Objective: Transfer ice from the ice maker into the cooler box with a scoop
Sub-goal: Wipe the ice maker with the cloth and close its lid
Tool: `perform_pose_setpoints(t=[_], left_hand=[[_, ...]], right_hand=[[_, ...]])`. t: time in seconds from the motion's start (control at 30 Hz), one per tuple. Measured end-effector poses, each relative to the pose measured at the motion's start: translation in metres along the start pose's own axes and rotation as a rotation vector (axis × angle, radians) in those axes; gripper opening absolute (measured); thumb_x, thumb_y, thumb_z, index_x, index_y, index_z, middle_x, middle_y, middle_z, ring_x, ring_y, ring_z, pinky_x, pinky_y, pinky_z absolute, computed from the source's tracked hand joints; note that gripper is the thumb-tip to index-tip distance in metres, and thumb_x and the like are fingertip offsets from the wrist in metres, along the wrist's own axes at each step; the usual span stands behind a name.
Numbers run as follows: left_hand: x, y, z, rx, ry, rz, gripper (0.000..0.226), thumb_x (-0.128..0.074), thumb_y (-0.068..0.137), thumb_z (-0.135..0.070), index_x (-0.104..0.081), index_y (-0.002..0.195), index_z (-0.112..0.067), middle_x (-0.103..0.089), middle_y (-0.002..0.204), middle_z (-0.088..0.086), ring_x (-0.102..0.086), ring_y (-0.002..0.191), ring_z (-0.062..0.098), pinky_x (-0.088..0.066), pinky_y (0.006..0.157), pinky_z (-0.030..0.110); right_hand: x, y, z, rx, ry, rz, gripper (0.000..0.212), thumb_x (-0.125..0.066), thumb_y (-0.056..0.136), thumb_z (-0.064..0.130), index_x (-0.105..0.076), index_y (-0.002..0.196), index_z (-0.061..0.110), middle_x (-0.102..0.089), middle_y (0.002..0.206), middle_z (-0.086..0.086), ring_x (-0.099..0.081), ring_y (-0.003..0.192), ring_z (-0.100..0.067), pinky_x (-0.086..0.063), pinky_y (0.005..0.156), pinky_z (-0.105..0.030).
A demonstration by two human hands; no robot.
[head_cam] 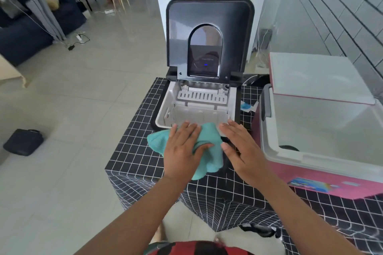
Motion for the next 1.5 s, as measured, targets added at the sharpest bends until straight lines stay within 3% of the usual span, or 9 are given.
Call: perform_pose_setpoints(t=[0.2, 0.4, 0.57, 0.7, 0.83, 1.0, 1.17, 1.33, 1.5], left_hand=[[0.010, 0.003, -0.005, -0.067, 0.003, 0.074, 0.056, -0.060, 0.086, -0.052, -0.068, 0.120, -0.007, -0.067, 0.123, 0.007, -0.059, 0.120, 0.023, -0.040, 0.109, 0.043], [0.031, 0.006, 0.021, -0.131, -0.070, 0.022, 0.031, -0.067, 0.089, -0.033, -0.074, 0.110, -0.010, -0.069, 0.118, 0.007, -0.063, 0.114, 0.022, -0.047, 0.101, 0.048], [0.015, 0.010, -0.005, -0.245, -0.133, 0.008, 0.026, -0.072, 0.087, -0.025, -0.075, 0.107, -0.009, -0.072, 0.113, 0.006, -0.067, 0.108, 0.019, -0.053, 0.093, 0.044], [0.007, 0.009, -0.012, -0.193, -0.173, -0.039, 0.027, -0.079, 0.080, -0.023, -0.076, 0.104, -0.010, -0.073, 0.109, 0.004, -0.068, 0.106, 0.016, -0.054, 0.091, 0.044], [0.009, 0.011, -0.006, -0.193, -0.249, -0.010, 0.030, -0.071, 0.087, -0.030, -0.074, 0.109, -0.009, -0.072, 0.112, 0.003, -0.066, 0.108, 0.013, -0.052, 0.095, 0.043], [0.010, 0.014, 0.005, -0.285, -0.320, 0.027, 0.023, -0.067, 0.091, -0.020, -0.073, 0.110, -0.008, -0.069, 0.118, 0.002, -0.063, 0.115, 0.010, -0.052, 0.095, 0.043], [0.002, 0.008, 0.005, -0.330, -0.293, -0.034, 0.027, -0.075, 0.085, -0.008, -0.072, 0.112, -0.009, -0.067, 0.122, 0.002, -0.061, 0.118, 0.011, -0.048, 0.102, 0.041], [-0.005, 0.008, 0.006, -0.317, -0.261, -0.068, 0.029, -0.075, 0.085, -0.010, -0.071, 0.114, -0.012, -0.067, 0.123, 0.000, -0.060, 0.120, 0.010, -0.044, 0.105, 0.038], [-0.006, 0.007, 0.005, -0.290, -0.265, -0.042, 0.028, -0.073, 0.088, -0.013, -0.070, 0.116, -0.014, -0.067, 0.123, 0.000, -0.060, 0.120, 0.011, -0.044, 0.105, 0.038]], right_hand=[[-0.001, 0.007, 0.000, 0.026, -0.018, -0.123, 0.030, -0.070, 0.085, 0.021, -0.070, 0.115, 0.019, -0.062, 0.117, 0.010, -0.045, 0.126, -0.013, -0.040, 0.105, -0.042], [0.021, 0.010, 0.001, 0.057, -0.134, -0.159, 0.019, -0.075, 0.079, 0.014, -0.076, 0.097, 0.020, -0.052, 0.086, 0.012, -0.045, 0.087, -0.013, -0.041, 0.078, -0.031], [0.037, 0.017, -0.013, -0.248, -0.019, -0.182, 0.025, -0.064, 0.089, 0.007, -0.072, 0.109, 0.019, -0.050, 0.077, 0.003, -0.051, 0.071, -0.013, -0.047, 0.065, -0.028], [0.020, 0.001, 0.009, -0.215, -0.149, -0.296, 0.035, -0.056, 0.093, 0.010, -0.062, 0.127, 0.016, -0.054, 0.106, -0.001, -0.054, 0.092, -0.012, -0.049, 0.080, -0.023], [-0.004, -0.017, 0.015, -0.263, -0.094, -0.248, 0.043, -0.051, 0.092, 0.043, -0.059, 0.129, 0.022, -0.045, 0.140, 0.000, -0.043, 0.128, -0.013, -0.037, 0.106, -0.027], [0.012, 0.003, -0.016, -0.350, 0.093, -0.328, 0.031, -0.062, 0.092, 0.021, -0.065, 0.122, 0.016, -0.048, 0.140, 0.008, -0.042, 0.125, 0.002, -0.031, 0.108, -0.014], [0.014, 0.012, -0.028, -0.462, 0.112, -0.297, 0.037, -0.048, 0.099, 0.020, -0.052, 0.136, 0.021, -0.040, 0.146, 0.015, -0.039, 0.130, 0.001, -0.032, 0.111, -0.025], [-0.020, -0.006, 0.004, -0.163, 0.116, -0.231, 0.039, -0.042, 0.100, 0.025, -0.051, 0.138, 0.020, -0.024, 0.157, 0.008, -0.019, 0.145, -0.013, -0.017, 0.119, -0.030], [-0.007, 0.035, -0.022, -0.320, 0.263, -0.228, 0.033, -0.044, 0.100, 0.022, -0.060, 0.129, 0.021, -0.034, 0.150, 0.020, -0.024, 0.142, -0.005, -0.029, 0.115, -0.044]])
Point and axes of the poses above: each hand's wrist, its own y-axis towards the middle knuckle, its own x-axis out of the back of the hand, z = x × y, the point moved 3 cm from there along y, towards the middle knuckle
